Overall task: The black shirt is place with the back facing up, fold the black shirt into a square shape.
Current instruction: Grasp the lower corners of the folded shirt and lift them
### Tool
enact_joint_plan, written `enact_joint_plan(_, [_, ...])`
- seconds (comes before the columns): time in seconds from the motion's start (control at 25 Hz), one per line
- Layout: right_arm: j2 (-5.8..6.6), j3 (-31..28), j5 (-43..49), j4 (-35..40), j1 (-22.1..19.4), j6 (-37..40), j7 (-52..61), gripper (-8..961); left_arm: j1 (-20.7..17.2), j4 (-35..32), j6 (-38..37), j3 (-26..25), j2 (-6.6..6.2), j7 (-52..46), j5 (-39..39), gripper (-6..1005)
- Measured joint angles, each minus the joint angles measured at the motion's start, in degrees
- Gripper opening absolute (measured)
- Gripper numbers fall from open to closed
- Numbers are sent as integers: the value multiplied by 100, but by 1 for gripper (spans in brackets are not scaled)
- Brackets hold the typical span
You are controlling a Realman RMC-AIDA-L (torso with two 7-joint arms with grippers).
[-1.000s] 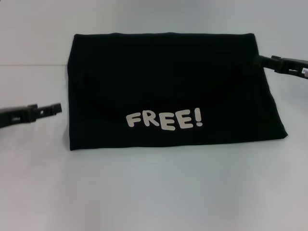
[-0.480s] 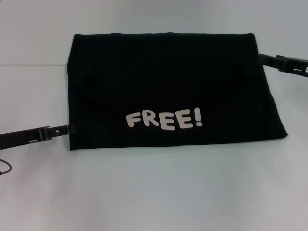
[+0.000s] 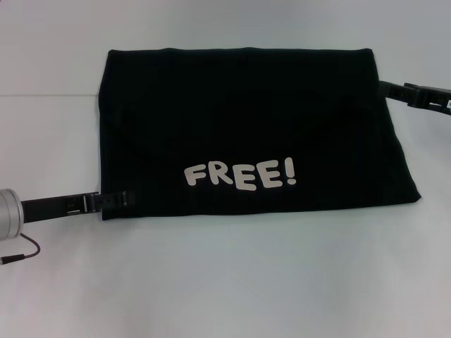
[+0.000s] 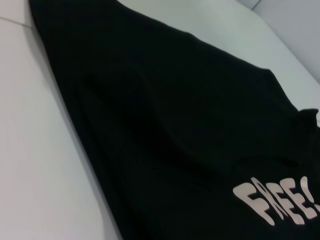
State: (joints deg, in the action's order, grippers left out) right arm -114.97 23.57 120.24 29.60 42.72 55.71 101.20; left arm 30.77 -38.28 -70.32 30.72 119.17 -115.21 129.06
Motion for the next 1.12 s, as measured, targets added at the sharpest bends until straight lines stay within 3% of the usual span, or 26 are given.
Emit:
enact_joint_plan(0.2, [2,-1,5,0,0,-14,3,683,15,4,-26,61,7,1,6,895])
enact_joint_plan(0.76, [2,-2,-6,2,-38,-17,5,683,28,137,-3,105,-23,145,6,754])
enact_joint_plan(1.12, [1,1,17,2,-70,23,5,684,40,137,313,146,-25,124,134,327])
